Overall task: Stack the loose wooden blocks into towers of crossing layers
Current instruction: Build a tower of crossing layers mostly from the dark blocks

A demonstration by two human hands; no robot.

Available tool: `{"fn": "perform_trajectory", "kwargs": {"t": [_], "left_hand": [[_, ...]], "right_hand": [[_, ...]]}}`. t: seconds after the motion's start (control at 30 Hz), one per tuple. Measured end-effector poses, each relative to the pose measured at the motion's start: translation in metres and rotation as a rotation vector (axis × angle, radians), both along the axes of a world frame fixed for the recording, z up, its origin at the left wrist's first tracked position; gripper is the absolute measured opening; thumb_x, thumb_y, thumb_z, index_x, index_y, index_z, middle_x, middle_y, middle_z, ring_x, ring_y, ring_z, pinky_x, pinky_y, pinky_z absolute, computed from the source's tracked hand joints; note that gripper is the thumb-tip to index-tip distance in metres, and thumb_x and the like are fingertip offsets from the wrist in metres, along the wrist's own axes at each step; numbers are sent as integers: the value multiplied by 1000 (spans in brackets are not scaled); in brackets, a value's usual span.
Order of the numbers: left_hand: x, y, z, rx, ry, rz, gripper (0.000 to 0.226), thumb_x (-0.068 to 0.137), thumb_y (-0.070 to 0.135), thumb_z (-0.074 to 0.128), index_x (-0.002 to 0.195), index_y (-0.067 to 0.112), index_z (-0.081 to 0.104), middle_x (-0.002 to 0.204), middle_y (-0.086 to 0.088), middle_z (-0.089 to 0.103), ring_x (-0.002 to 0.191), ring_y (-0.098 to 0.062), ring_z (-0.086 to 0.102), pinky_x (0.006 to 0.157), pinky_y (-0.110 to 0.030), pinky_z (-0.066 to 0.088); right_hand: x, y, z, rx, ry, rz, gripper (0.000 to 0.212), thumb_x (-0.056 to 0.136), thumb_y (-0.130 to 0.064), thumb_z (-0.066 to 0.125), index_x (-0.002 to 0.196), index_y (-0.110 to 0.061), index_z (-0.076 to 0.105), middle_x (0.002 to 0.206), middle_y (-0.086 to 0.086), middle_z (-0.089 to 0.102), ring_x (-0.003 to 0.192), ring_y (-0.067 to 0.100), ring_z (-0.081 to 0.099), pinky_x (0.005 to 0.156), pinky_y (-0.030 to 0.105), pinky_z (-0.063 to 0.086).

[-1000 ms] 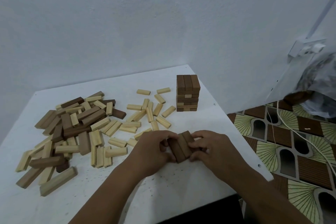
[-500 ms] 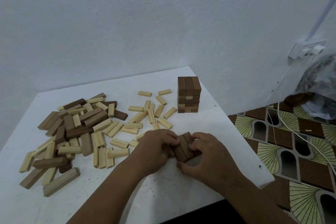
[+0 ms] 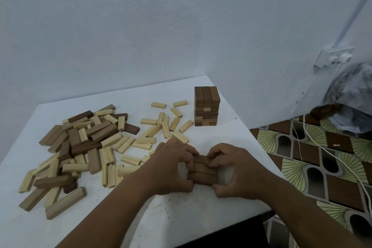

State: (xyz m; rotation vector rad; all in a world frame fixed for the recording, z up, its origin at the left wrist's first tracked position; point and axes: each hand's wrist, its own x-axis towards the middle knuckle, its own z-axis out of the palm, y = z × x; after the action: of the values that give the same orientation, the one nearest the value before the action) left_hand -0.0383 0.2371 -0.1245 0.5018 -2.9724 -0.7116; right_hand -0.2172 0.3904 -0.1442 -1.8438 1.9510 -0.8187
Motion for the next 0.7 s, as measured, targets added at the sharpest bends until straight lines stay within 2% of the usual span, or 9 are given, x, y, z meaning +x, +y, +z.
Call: {"fn": "perform_trajectory", "kwargs": {"t": [0.13,0.23,0.37,0.5,0.7], "left_hand": [[4,0,-8,65,53,56,23,58,49,77,66,38,58,116,30,54,110,-3,38,99,-38,39],[6,1,-12,101,96,72,25,52,56,68,65,39,56,114,31,55,108,-3,40,98,-39,40],[8,-2,-12,96,119,49,26,55,56,69,69,38,60,116,31,55,111,-3,41,98,-40,39],[9,-5,-9,89,83,34,25,58,48,77,73,35,62,120,31,53,113,-3,40,100,-37,34],[10,-2,-11,158,181,77,26,52,45,80,69,38,61,112,29,59,109,-3,48,95,-37,43]], "right_hand": [[-3,5,-8,-12,-10,-50,48,64,-42,80,111,-34,71,126,-23,46,120,-5,40,92,2,32],[-4,8,-11,-41,33,-46,50,65,-46,78,113,-36,70,119,-20,50,115,0,42,93,2,27],[-2,8,-11,-71,31,-52,51,65,-46,77,114,-33,71,112,-18,55,110,-1,45,92,4,29],[-2,7,-12,-72,34,-55,51,65,-46,77,114,-33,71,112,-17,55,110,-1,45,91,4,31],[-2,6,-11,-101,-29,-84,52,63,-45,78,114,-36,69,111,-19,57,109,2,49,90,11,37]]}}
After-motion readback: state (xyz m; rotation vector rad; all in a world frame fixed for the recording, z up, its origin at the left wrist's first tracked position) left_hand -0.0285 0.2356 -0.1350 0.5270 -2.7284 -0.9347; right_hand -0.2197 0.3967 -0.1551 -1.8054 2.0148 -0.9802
